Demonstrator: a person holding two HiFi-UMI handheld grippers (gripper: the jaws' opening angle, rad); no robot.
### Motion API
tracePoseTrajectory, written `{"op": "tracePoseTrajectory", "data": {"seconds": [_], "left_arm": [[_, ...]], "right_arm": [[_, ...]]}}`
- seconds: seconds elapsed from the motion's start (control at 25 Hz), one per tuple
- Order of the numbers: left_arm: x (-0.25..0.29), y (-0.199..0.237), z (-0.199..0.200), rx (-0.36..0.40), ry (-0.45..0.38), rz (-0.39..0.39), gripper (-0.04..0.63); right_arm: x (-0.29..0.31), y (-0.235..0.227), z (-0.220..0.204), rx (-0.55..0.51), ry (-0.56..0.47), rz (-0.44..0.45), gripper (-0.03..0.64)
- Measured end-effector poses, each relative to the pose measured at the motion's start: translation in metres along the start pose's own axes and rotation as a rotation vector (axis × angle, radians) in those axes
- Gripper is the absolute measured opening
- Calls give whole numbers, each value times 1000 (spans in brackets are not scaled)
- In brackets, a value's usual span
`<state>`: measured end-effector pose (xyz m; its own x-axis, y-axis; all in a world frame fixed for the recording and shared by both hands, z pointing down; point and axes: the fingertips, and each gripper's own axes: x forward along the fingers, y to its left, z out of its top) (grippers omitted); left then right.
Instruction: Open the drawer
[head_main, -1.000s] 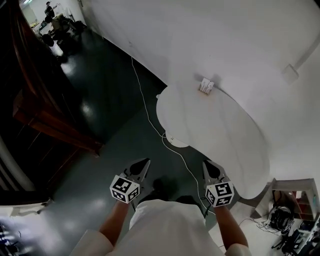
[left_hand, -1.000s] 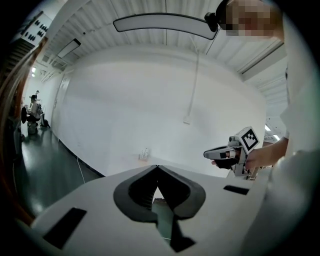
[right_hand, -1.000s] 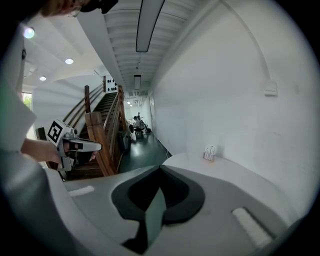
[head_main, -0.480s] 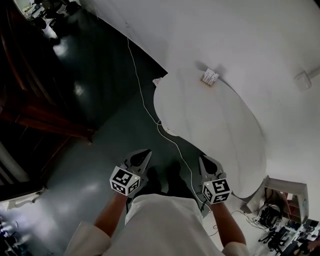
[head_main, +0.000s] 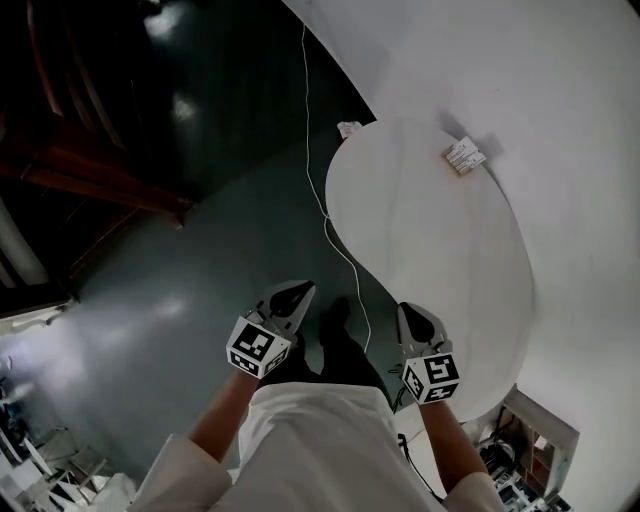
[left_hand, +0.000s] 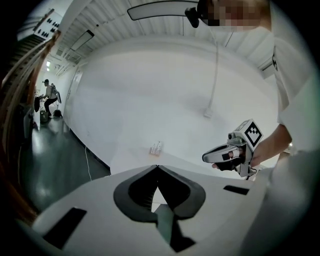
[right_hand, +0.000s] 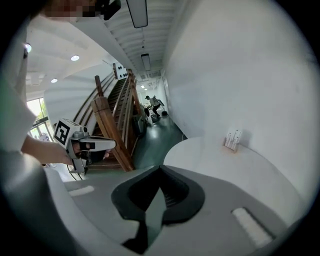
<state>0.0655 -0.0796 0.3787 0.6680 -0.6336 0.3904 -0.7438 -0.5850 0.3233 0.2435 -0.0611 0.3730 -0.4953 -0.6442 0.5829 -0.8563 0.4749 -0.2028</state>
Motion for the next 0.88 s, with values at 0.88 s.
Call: {"op": "tracePoseTrajectory", "data": {"seconds": [0.88], "left_arm": [[155, 91, -195, 13, 79, 40, 6]], "right_arm": [[152, 20, -143, -114, 273, 244, 11]]}}
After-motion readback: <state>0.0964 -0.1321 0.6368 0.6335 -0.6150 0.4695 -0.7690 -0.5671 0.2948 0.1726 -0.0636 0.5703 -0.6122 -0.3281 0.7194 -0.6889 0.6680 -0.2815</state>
